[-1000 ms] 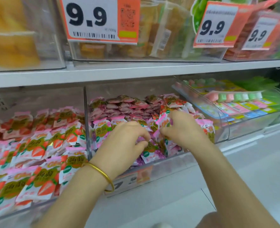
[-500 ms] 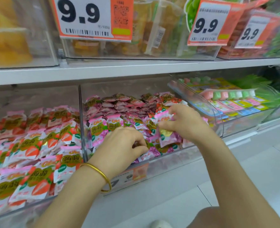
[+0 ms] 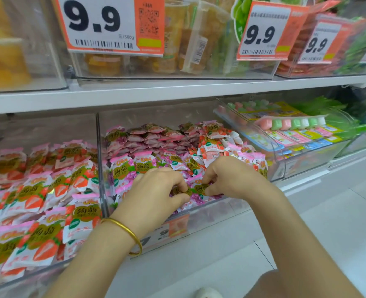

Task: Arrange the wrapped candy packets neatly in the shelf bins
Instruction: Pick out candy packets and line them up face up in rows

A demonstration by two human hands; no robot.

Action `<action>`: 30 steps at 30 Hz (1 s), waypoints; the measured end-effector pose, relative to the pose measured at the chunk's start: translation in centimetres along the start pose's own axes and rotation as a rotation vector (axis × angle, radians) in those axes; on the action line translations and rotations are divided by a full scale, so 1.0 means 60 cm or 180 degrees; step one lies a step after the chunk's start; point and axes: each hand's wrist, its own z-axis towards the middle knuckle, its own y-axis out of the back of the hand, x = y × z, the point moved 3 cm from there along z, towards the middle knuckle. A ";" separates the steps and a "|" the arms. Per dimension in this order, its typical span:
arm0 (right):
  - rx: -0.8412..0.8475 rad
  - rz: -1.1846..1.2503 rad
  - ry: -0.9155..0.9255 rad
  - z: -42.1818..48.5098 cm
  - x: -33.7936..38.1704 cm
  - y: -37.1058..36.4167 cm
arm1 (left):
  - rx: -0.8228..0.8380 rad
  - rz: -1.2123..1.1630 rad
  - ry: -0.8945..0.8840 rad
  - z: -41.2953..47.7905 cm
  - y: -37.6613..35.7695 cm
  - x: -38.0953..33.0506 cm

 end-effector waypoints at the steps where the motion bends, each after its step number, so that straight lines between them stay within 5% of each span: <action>1: -0.0097 0.0217 -0.0016 0.000 -0.006 0.005 | 0.0001 -0.0008 0.0001 0.000 0.000 0.000; 6: -0.1868 0.0909 -0.0431 0.009 -0.053 0.058 | -0.0290 -0.0129 -0.0042 0.006 0.005 -0.001; 9: -0.2302 0.0747 -0.0521 0.032 -0.063 0.077 | -0.0548 -0.0213 -0.0041 0.012 0.008 0.000; 17: -0.1219 -0.0514 -0.0341 0.115 -0.036 0.033 | -0.0789 -0.0351 -0.0089 0.025 0.006 0.002; 30: -0.1506 -0.0181 -0.0516 0.096 -0.036 0.036 | -0.0704 -0.0410 -0.0026 0.027 0.006 -0.002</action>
